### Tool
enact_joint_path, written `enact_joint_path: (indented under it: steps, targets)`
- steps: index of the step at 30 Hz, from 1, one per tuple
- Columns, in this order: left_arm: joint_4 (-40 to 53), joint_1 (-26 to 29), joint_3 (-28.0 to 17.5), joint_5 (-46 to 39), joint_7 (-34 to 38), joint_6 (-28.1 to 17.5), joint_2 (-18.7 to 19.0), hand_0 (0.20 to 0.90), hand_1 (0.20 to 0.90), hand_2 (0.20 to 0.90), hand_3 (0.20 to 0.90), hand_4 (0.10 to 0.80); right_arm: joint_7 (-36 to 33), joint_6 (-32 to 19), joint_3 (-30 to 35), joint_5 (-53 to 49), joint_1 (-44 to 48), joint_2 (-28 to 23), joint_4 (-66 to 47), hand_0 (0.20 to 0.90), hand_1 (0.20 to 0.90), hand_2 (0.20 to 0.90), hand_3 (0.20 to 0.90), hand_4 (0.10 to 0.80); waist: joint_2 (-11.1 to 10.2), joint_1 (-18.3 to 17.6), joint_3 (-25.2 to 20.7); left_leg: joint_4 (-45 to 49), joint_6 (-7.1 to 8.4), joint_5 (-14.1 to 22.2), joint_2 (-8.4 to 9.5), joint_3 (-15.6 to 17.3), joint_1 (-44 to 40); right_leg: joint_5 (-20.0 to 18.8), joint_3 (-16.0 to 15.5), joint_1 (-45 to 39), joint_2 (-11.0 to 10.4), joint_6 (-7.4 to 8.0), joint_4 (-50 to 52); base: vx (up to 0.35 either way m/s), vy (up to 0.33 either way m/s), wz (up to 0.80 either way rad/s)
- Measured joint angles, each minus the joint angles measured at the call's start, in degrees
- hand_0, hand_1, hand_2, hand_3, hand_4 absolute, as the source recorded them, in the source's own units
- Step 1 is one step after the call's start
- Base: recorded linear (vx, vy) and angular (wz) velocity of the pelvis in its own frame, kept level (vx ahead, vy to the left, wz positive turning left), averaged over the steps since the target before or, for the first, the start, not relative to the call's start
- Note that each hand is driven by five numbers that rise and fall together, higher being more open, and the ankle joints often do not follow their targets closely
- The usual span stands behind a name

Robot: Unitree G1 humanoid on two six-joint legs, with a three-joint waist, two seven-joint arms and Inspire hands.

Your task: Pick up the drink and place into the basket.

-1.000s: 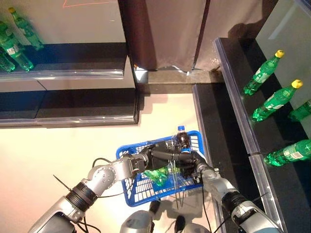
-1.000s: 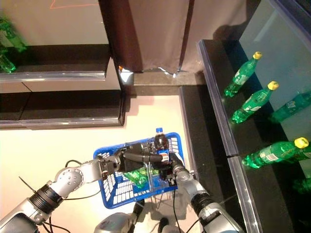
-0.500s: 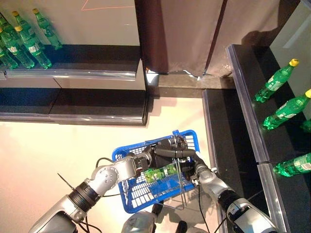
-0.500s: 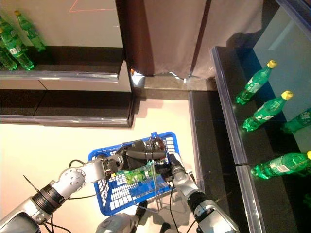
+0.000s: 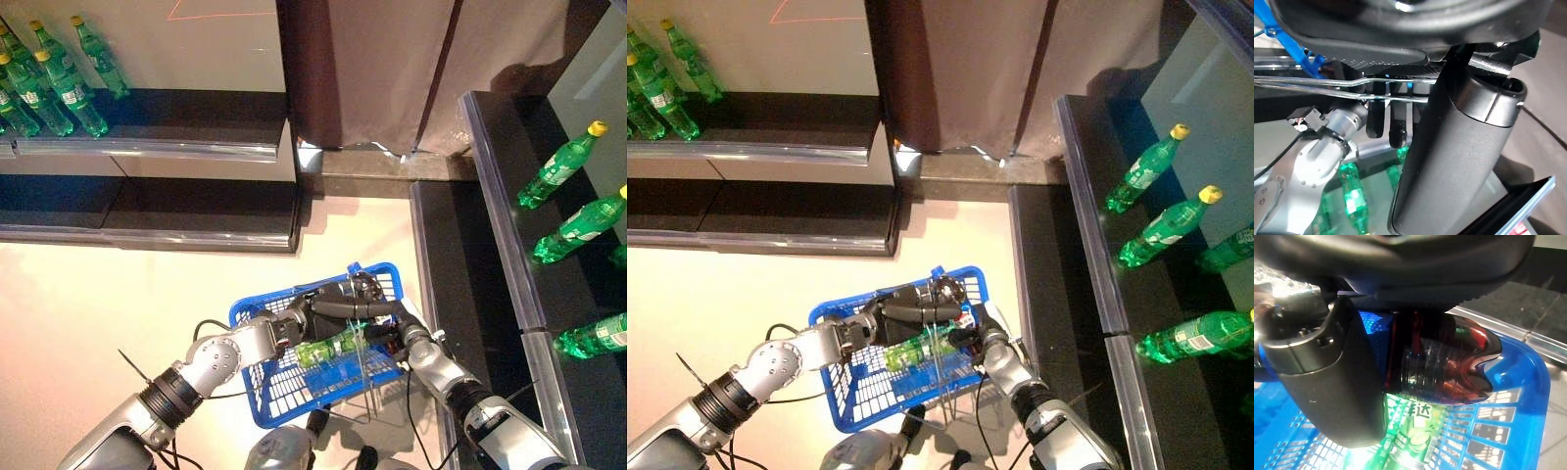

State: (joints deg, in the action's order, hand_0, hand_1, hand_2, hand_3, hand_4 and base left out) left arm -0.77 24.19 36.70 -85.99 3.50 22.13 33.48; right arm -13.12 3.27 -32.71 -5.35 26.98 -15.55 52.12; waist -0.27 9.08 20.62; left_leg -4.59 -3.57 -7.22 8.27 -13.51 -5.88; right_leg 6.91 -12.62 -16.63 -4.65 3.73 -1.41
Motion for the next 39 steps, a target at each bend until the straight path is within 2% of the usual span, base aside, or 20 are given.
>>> enact_joint_path:
  steps: [4,7,11,18,23,29,39]
  targets:
    - [0.5,0.0,-0.7,-1.3,0.0,-0.1,0.1,0.3,0.3,0.3,0.2,0.1,0.4,-6.5,1.6,-9.5,-5.4,1.6,-2.3,0.3,0.3,0.3,0.2,0.1,0.0,-0.2,0.0,0.0,0.0,0.0,0.04,0.0,0.0,0.0,0.1,0.0,-0.1,0.03,0.0,0.0,0.0,0.0]
    - [1.5,0.0,-1.3,-1.5,0.0,-0.1,0.5,0.3,0.3,0.3,0.2,0.1,1.1,-9.2,2.4,-11.7,-9.5,3.3,-5.5,0.3,0.3,0.3,0.2,0.1,0.0,-0.8,0.0,-0.1,0.03,0.0,0.08,0.1,0.1,0.0,0.2,0.1,-0.1,0.11,0.0,0.0,0.0,0.0]
    - [3.6,0.0,-3.0,-2.4,0.0,-0.1,1.4,0.3,0.3,0.3,0.2,0.1,1.8,-11.0,2.6,-13.4,-13.2,4.1,-9.8,0.3,0.3,0.3,0.2,0.1,0.0,-2.9,0.0,-0.1,0.25,0.2,0.16,0.8,0.1,-0.1,0.5,0.3,-0.4,0.37,0.0,-0.011,-0.006,-0.05]
    - [5.3,0.0,-4.3,-2.8,0.0,-0.1,1.3,0.3,0.3,0.3,0.2,0.1,1.7,-13.5,9.8,-19.5,-14.2,4.4,-9.8,0.3,0.3,0.3,0.2,0.1,0.1,-3.5,0.0,-0.1,-0.19,0.2,0.13,1.6,0.1,-0.2,0.7,0.7,-0.5,0.56,0.2,0.0,-0.008,-0.06]
    - [5.3,0.0,-4.4,-2.8,0.0,-0.1,1.3,0.3,0.3,0.3,0.2,0.1,1.7,-14.0,10.0,-18.6,-14.0,3.4,-9.8,0.3,0.3,0.3,0.2,0.1,0.1,-4.1,-0.1,-0.1,-0.19,0.2,-0.05,1.8,0.1,-0.2,0.7,0.7,-0.3,0.56,0.2,0.0,0.0,0.0]
    - [5.3,0.0,-4.3,-2.8,0.0,0.4,1.2,0.3,0.3,0.3,0.2,0.1,3.0,-12.3,8.5,-17.1,-13.6,3.5,-9.4,0.3,0.3,0.3,0.2,0.1,0.2,-4.6,-0.1,-0.1,-0.18,0.2,-0.09,2.0,0.0,-0.2,1.0,0.7,-0.4,0.55,0.2,0.003,-0.006,-0.02]
    - [5.3,0.0,-2.9,-2.8,0.0,1.3,0.1,0.3,0.3,0.3,0.2,0.1,5.6,0.6,3.9,-13.3,-3.9,4.1,-0.6,0.3,0.3,0.3,0.2,0.1,0.3,-2.5,-0.2,-0.1,-0.2,0.1,-0.07,1.5,-0.1,-0.2,0.4,0.5,-0.3,0.57,0.3,0.013,0.001,0.02]
